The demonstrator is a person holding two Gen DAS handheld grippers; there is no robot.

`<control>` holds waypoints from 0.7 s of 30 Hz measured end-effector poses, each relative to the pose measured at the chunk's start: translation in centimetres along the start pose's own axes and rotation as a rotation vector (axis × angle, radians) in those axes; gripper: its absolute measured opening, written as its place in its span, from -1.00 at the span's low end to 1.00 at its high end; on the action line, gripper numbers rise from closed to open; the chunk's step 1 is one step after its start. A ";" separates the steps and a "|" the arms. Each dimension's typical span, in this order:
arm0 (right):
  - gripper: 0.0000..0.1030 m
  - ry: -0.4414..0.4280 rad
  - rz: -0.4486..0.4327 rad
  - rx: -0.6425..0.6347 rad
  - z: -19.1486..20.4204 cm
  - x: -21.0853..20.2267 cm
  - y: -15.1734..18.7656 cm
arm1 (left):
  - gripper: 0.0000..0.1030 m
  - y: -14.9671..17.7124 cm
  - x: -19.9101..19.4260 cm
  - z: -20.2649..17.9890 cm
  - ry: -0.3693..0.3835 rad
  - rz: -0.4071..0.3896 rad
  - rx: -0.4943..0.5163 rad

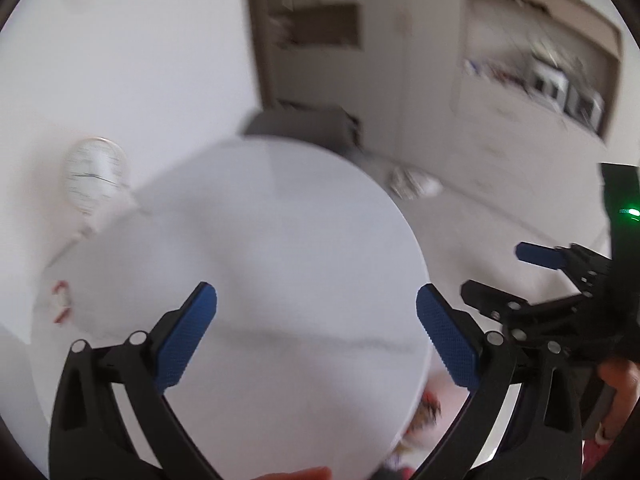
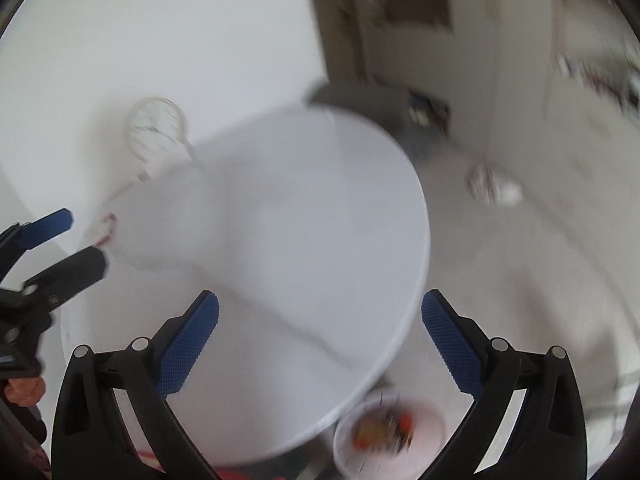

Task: Collect trash

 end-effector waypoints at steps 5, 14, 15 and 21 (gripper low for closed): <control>0.95 -0.067 -0.174 -0.142 7.7 -4.8 -6.2 | 0.86 -4.3 -5.5 6.8 -0.147 -0.107 -0.130; 0.96 -0.146 -0.387 -0.226 14.4 -12.9 -13.2 | 0.86 -7.9 -15.3 13.4 -0.398 -0.255 -0.283; 0.96 -0.149 -0.392 -0.224 14.6 -13.2 -13.5 | 0.86 -8.0 -15.8 13.6 -0.409 -0.255 -0.293; 0.96 -0.157 -0.390 -0.170 13.6 -13.6 -14.0 | 0.86 -7.6 -16.6 13.8 -0.414 -0.246 -0.346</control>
Point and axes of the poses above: each gripper's, at about its wrist camera, not at the fingertips, and x roughly the way its jaws point, z to its left, y to its underside, the point moved 4 cm from there along x, roughly the way its jaws point, and after that the axes turned 15 degrees about x, right-handed, at the moved point
